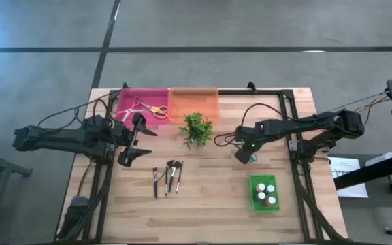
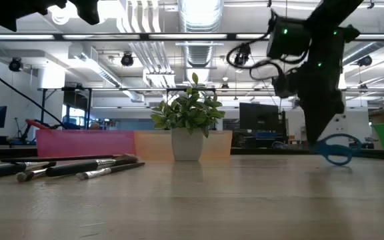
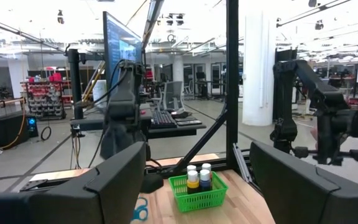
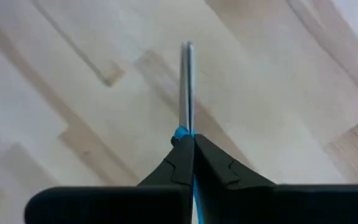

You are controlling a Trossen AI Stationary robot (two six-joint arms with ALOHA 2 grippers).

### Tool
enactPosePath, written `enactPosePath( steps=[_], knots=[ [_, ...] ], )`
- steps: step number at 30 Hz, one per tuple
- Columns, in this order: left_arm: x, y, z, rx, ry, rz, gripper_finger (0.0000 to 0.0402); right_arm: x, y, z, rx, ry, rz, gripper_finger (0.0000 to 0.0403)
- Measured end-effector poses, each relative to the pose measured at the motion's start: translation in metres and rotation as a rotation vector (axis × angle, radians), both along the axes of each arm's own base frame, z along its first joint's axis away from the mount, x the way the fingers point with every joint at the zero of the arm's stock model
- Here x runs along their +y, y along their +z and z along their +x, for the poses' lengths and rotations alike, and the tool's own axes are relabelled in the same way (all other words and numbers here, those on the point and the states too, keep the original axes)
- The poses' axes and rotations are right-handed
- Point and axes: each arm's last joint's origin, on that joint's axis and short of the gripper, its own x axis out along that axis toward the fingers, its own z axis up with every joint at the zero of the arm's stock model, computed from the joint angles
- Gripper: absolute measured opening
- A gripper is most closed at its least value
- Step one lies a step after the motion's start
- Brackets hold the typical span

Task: Pick & Place Paint Supplies
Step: Put the blue scissors into the pink bin

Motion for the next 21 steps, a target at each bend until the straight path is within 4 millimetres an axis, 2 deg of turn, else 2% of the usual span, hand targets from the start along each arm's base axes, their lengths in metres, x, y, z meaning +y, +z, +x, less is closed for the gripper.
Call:
enactPosePath(
  steps=[6, 11, 21],
  knots=[
    [0.000, 0.000, 0.000, 0.000, 0.000, 0.001, 0.0299, 0.014, 0.009, 0.000, -0.058, 0.016, 0.007, 0.0005],
    [0.000, 0.000, 0.000, -0.001, 0.000, 0.002, 0.0299, 0.021, 0.007, 0.002, -0.046, 0.028, 0.013, 0.0006],
    [0.000, 0.000, 0.000, -0.002, 0.000, 0.002, 0.0299, 0.021, 0.002, 0.003, -0.020, 0.053, -0.029, 0.0008]
  ],
)
